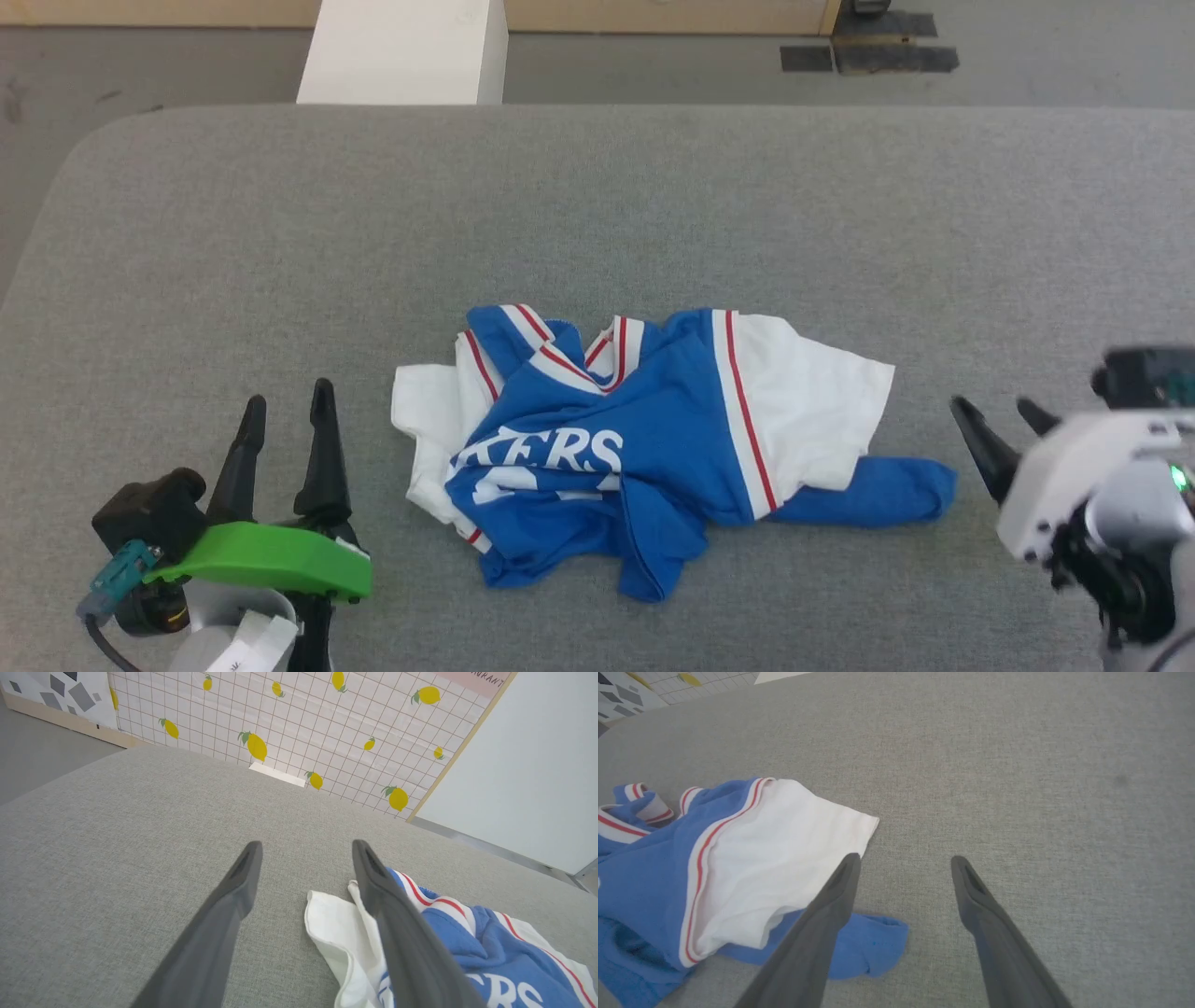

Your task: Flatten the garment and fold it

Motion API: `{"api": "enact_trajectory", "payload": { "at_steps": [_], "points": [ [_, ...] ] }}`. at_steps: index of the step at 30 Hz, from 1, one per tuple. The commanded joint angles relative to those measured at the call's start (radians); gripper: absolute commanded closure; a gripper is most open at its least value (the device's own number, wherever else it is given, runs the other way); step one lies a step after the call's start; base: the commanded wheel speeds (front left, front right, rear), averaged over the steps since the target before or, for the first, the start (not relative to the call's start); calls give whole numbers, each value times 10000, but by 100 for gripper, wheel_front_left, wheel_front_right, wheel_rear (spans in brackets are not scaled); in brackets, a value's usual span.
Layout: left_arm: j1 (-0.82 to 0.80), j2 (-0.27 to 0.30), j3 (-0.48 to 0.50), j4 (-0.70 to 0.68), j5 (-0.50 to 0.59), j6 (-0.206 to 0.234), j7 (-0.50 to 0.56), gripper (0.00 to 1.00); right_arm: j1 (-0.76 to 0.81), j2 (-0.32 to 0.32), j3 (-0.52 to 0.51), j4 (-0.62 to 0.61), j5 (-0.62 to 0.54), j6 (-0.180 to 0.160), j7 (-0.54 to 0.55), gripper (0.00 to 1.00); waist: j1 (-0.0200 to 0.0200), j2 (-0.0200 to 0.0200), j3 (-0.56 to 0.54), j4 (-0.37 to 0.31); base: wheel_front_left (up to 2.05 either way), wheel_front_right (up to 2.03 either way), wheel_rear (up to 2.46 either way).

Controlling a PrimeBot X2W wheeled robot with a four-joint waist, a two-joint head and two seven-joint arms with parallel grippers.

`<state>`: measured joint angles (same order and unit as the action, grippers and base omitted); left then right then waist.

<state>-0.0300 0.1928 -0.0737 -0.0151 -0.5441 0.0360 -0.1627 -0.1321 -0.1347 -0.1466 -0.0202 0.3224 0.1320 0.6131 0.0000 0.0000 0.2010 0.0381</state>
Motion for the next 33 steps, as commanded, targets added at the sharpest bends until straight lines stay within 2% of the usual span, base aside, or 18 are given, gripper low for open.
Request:
{"api": "enact_trajectory", "payload": {
  "at_steps": [1, 14, 22, 26, 27, 28, 29, 33],
  "points": [
    [-142, -18, -8, 22, 50, -24, -92, 0, -430, -161, 237, -59, -80, -13, 226, 0, 0, 0, 208, 25, 0, 0, 0],
    [-1148, -232, -419, 134, 171, -105, -242, 0, -3604, -1984, 3746, 1275, -658, -13, 3454, 0, 0, 0, 1642, 555, 0, 0, 0],
    [-1400, -315, -517, 405, 79, -197, -327, 0, -4063, -2510, 5640, 1916, -175, -13, 4376, 0, 0, 0, 2011, 684, 0, 0, 0],
    [-1462, -337, -543, 557, 24, -228, -351, 0, -4184, -2767, 6216, 2089, 281, -13, 4690, 0, 0, 0, 2036, 664, 0, 0, 0],
    [-1472, -338, -548, 584, 22, -230, -361, 0, -4215, -2805, 6256, 2108, 357, -13, 4735, 39, 0, 0, 2026, 654, 0, 0, 0],
    [-1475, -342, -552, 617, 10, -232, -369, 0, -4260, -2845, 6272, 2119, 438, -13, 4743, 72, 0, 0, 2002, 634, 0, 0, 0],
    [-1474, -341, -558, 647, 4, -233, -372, 0, -4287, -2860, 6257, 2123, 528, -13, 4716, 100, 0, 0, 1968, 619, 0, 0, 0],
    [-1450, -314, -577, 765, -37, -234, -338, 0, -4367, -2887, 5881, 2057, 839, -13, 4303, 100, 0, 0, 1728, 534, 0, 0, 0]
  ]
}}
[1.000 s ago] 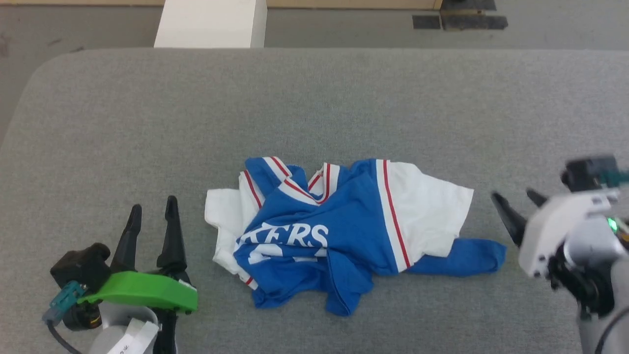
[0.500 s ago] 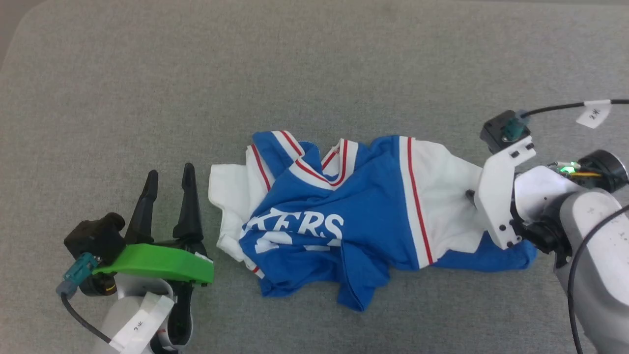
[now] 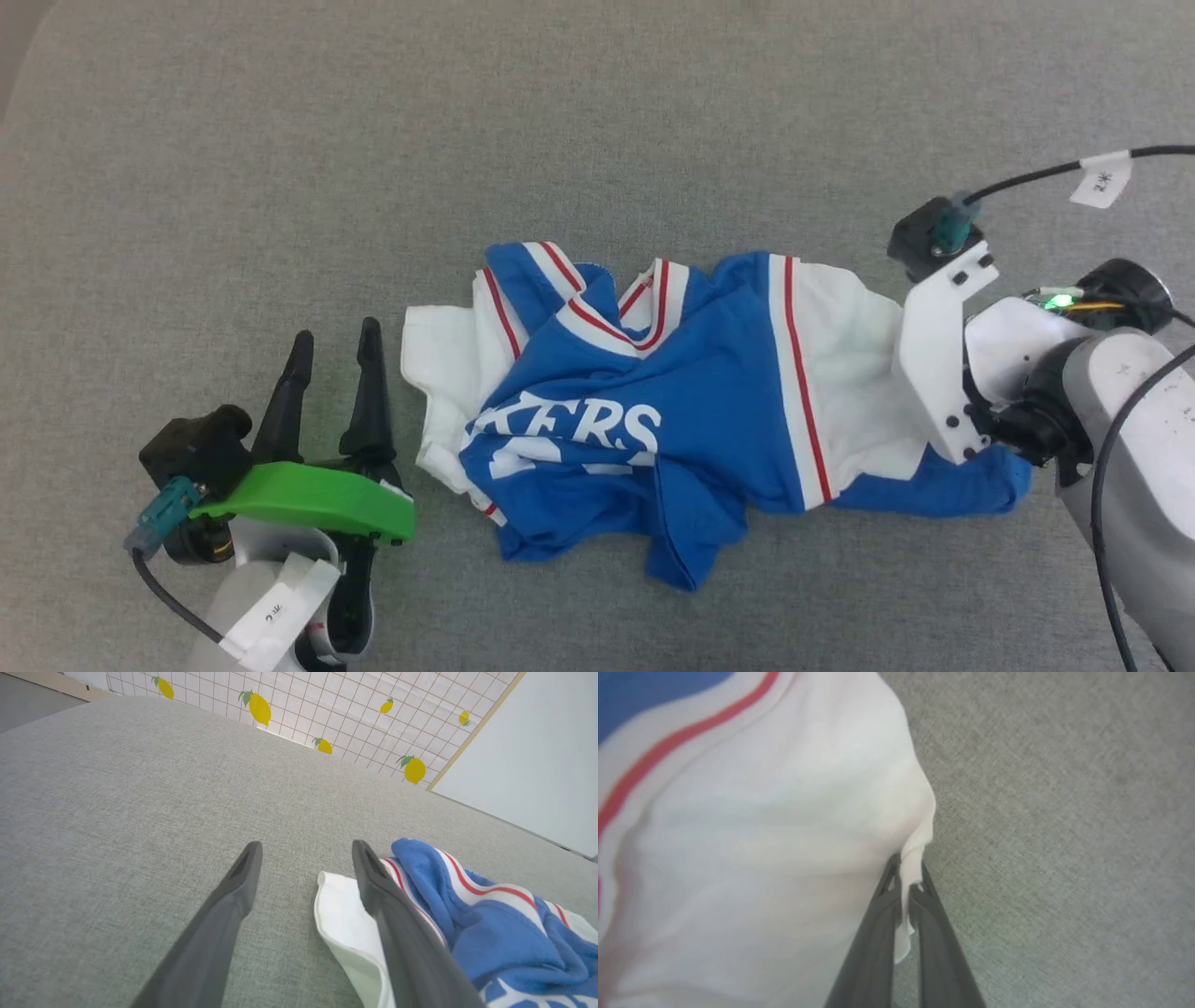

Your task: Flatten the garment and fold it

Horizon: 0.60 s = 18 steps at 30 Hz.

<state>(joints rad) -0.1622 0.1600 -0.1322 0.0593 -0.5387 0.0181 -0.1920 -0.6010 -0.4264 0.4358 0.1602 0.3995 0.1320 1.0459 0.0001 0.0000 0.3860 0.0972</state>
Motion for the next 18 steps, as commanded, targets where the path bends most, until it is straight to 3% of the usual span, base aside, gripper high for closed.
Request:
{"api": "enact_trajectory", "payload": {
  "at_steps": [1, 10, 18],
  "points": [
    [-118, 25, 1, 37, -101, -60, -29, 0, 323, 47, -111, 223, 90, -13, -175, 100, -1, 0, -185, -72, 0, 0, 0],
    [244, 175, -9, 81, -209, -5, 190, 0, 1190, 638, -2485, -455, -71, -13, -1550, 100, -1, 0, -1049, -306, 0, 0, 0],
    [-35, 527, -109, -10, -387, 236, 1545, 0, 2152, 1056, -3125, -1262, -377, -13, -1341, 100, -1, 0, -1275, -494, 0, 0, 0]
  ]
}}
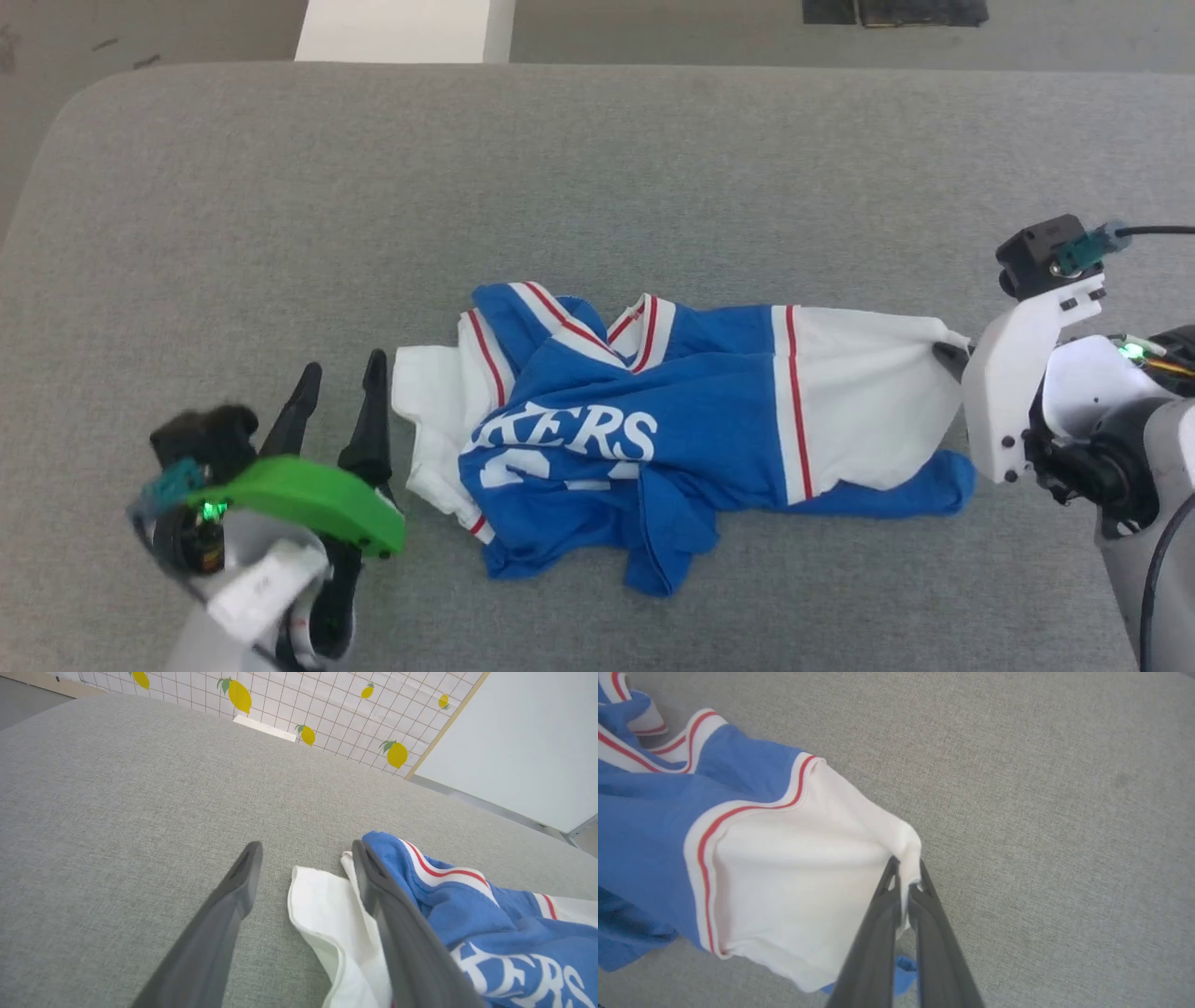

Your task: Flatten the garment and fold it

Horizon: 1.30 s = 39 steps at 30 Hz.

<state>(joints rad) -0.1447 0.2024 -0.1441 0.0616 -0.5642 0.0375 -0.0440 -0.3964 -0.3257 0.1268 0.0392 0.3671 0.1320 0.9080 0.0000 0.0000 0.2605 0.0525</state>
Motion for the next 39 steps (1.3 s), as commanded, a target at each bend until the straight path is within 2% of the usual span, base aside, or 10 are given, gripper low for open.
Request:
{"api": "enact_trajectory", "payload": {
  "at_steps": [1, 8, 12, 18, 25, 26, 27, 28, 33, 39],
  "points": [
    [-658, 334, -117, -24, -145, 126, 921, 0, 227, 117, -71, -211, -97, -13, 125, 100, 0, 0, 21, -44, 0, 0, 0],
    [-2556, 1172, -968, 592, 128, 764, 4993, 0, 332, 228, -112, -637, -205, -13, 374, 100, 0, 0, 317, -41, 0, 0, 0],
    [-3401, 1311, -1647, 1176, 176, 778, 7010, 0, 297, 260, -112, -817, -236, -13, 464, 100, 0, 0, 531, -74, 0, 0, 0],
    [-4065, 1511, -2322, 2047, 552, 810, 8434, 0, 209, 281, -91, -1012, -244, -13, 529, 100, 0, 0, 855, -203, 0, 0, 0],
    [-3977, 1339, -2952, 2783, 437, 509, 9393, 0, 165, 259, -179, -1126, -278, -13, 549, 100, 0, 0, 1073, -252, 0, 0, 0],
    [-3944, 1268, -2981, 2837, 356, 487, 9474, 50, 164, 252, -197, -1137, -286, -13, 552, 100, 0, 0, 1092, -243, 0, 0, 0],
    [-3928, 1230, -3008, 2864, 312, 464, 9519, 66, 166, 249, -212, -1141, -291, -13, 551, 100, 0, 0, 1098, -233, 0, 0, 0],
    [-3918, 1186, -2996, 2868, 243, 430, 9490, 100, 170, 251, -221, -1140, -298, -13, 553, 100, 0, 0, 1098, -221, 0, 0, 0],
    [-3935, 1056, -2686, 2687, -44, 420, 8977, 100, 200, 281, -223, -1059, -332, -13, 528, 100, 0, 0, 964, -162, 0, 0, 0],
    [-3801, 982, -1775, 1996, -562, 685, 7934, 100, 356, 385, -410, -868, -335, -13, 323, 100, 0, 0, 510, -109, 0, 0, 0]
  ]
}}
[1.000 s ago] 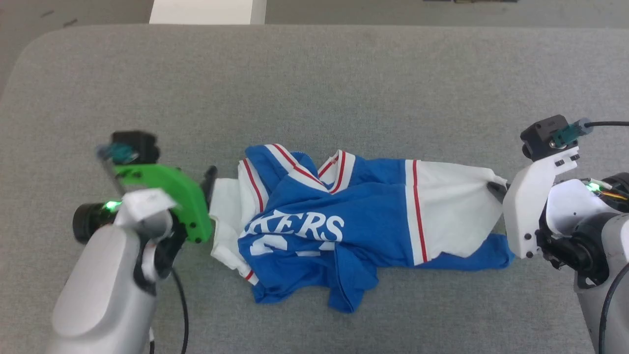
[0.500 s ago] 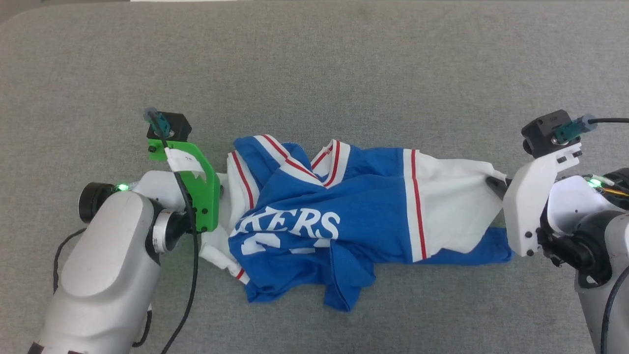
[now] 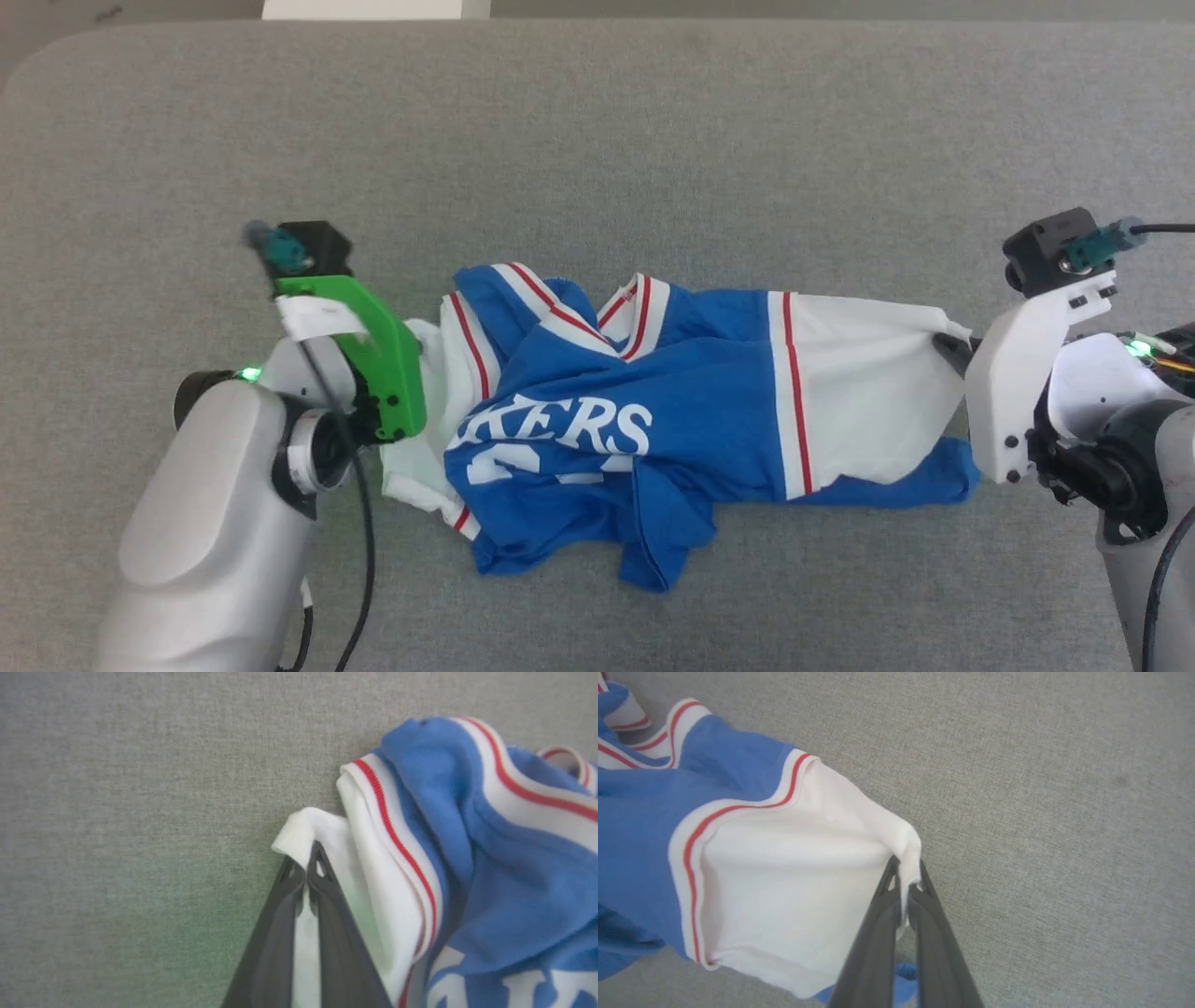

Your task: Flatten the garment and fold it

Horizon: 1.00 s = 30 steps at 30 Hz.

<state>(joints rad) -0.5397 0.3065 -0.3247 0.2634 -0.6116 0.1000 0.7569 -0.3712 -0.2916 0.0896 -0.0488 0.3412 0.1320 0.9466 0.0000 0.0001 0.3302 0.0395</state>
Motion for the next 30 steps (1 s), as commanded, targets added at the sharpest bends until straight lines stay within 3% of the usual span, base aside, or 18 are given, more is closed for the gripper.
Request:
{"api": "enact_trajectory", "payload": {
  "at_steps": [1, 9, 17, 23, 30],
  "points": [
    [241, -92, 269, -201, -245, 132, -299, 100, 146, 75, -107, 36, -67, -13, -114, 100, 0, -1, -284, 13, 0, 0, 0],
    [1879, -237, 1645, -1666, -1053, 536, -1826, 100, 719, 279, -462, 146, -8, -13, -403, 100, 0, -1, -1030, -153, 0, 0, 0],
    [3018, -409, 2238, -2455, -1212, 566, -3058, 100, 977, 341, -829, 73, 144, -13, -1118, 100, 0, -1, -1622, -221, 0, 0, 0],
    [2244, -125, 2473, -2897, -1044, 392, -3469, 100, 124, 157, -1148, 198, 824, -13, -1850, 100, 0, -1, -2206, -289, 0, 0, 0],
    [421, 204, 2639, -3427, -923, 214, -3554, 100, -1551, -398, -1487, 155, 1984, -13, -1743, 100, 0, -1, -2736, -426, 0, 0, 0]
  ]
}}
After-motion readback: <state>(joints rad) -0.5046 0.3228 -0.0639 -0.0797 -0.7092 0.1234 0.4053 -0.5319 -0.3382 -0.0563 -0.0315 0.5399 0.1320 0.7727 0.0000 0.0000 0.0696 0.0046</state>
